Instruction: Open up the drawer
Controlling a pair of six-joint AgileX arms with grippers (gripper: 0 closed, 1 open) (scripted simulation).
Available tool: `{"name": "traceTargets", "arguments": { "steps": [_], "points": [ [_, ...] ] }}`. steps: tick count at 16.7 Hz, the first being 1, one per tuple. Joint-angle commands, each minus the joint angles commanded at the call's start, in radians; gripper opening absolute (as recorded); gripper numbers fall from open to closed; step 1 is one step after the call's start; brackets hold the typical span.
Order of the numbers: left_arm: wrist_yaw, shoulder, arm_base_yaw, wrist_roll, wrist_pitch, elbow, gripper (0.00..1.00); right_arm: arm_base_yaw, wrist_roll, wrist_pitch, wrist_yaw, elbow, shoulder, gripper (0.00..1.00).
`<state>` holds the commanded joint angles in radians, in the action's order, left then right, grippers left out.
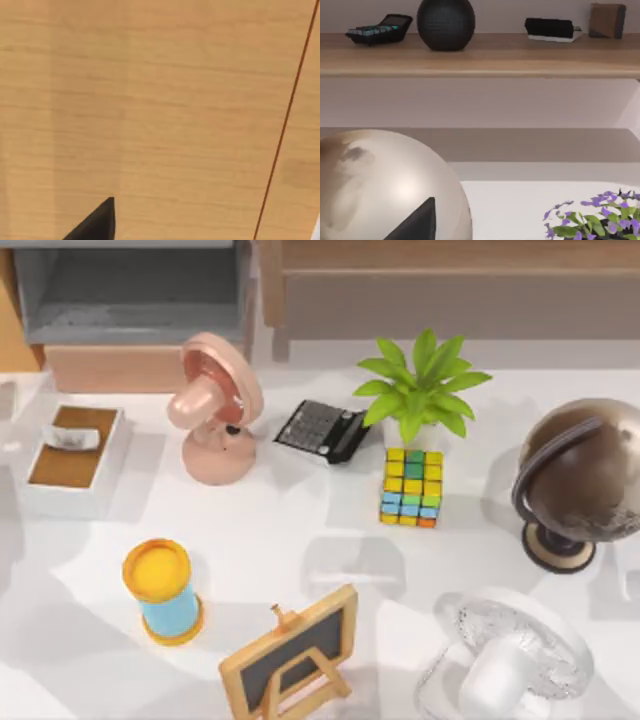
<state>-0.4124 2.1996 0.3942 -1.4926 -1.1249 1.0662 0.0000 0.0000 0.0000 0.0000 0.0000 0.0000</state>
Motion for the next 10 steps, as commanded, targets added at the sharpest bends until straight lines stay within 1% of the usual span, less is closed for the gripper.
{"name": "traceTargets", "arguments": {
  "steps": [3, 10],
  "points": [
    [-0.049, 0.075, 0.023, -0.085, -0.046, 0.031, 1.00, 0.000, 0.000, 0.000, 0.000, 0.000, 0.000, 1.00],
    [-0.047, 0.085, 0.018, -0.091, -0.042, 0.045, 1.00, 0.000, 0.000, 0.000, 0.000, 0.000, 0.000, 1.00]
  ]
}}
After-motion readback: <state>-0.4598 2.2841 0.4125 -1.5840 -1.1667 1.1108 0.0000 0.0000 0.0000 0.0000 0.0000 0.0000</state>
